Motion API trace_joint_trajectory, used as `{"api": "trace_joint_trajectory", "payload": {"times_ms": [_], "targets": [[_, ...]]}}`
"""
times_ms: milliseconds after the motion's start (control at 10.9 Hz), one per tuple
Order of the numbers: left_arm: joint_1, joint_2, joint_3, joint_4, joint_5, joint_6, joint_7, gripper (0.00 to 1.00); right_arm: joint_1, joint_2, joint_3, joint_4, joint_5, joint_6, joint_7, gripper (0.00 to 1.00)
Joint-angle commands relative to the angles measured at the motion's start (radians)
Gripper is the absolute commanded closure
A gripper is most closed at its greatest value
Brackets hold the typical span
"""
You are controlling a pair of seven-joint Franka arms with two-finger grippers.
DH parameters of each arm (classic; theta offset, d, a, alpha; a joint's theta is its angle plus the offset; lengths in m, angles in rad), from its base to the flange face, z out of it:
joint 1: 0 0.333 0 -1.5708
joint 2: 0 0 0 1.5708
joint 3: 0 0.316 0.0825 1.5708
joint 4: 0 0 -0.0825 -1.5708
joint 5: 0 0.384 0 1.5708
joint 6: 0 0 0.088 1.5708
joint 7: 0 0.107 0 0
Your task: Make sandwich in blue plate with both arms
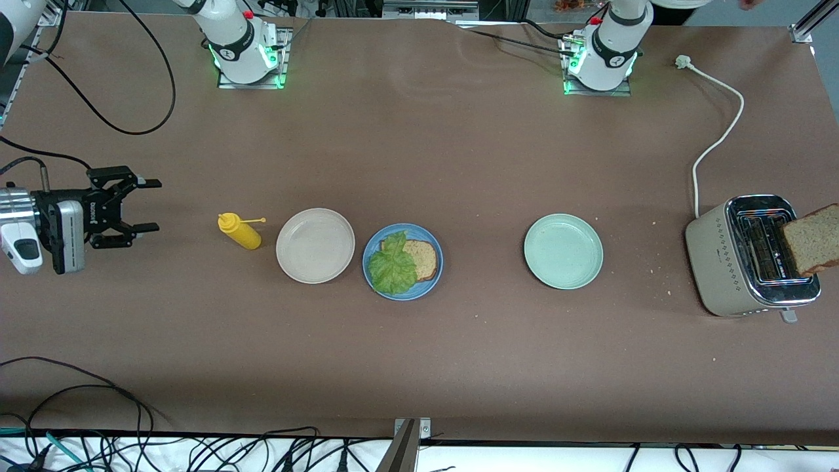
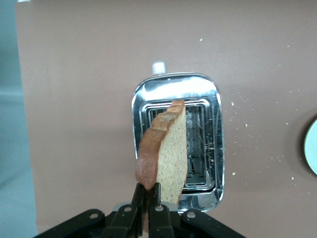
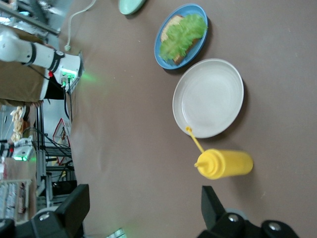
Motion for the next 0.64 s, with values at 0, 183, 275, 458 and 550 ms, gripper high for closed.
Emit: {"api": "trace_joint_trajectory", "payload": {"times_ms": [0,183,275,458,550], "targets": [[-0.003,-0.015,-0.031,0.014,0.002,-0.011,0.081,1.00,0.058,-0.090,-0.001,0.029,-0.102,-0.052,0.321,0.00],[-0.003,-0.021,-0.072,0.014,0.002,-0.037,0.096,1.00,0.066,-0.145,0.002,0.031,-0.237,-0.084,0.397,0.00],[-0.003,-0.028,-0.091,0.014,0.002,-0.057,0.096,1.00,0.078,-0.168,0.002,0.031,-0.321,-0.087,0.399,0.00],[-0.035,-0.068,-0.109,-0.021,0.003,-0.082,0.099,1.00,0.105,-0.185,0.005,0.029,-0.450,-0.089,0.399,0.00],[-0.067,-0.090,-0.105,-0.062,0.002,-0.087,0.089,1.00,0.111,-0.187,0.005,0.029,-0.460,-0.087,0.399,0.00]]}}
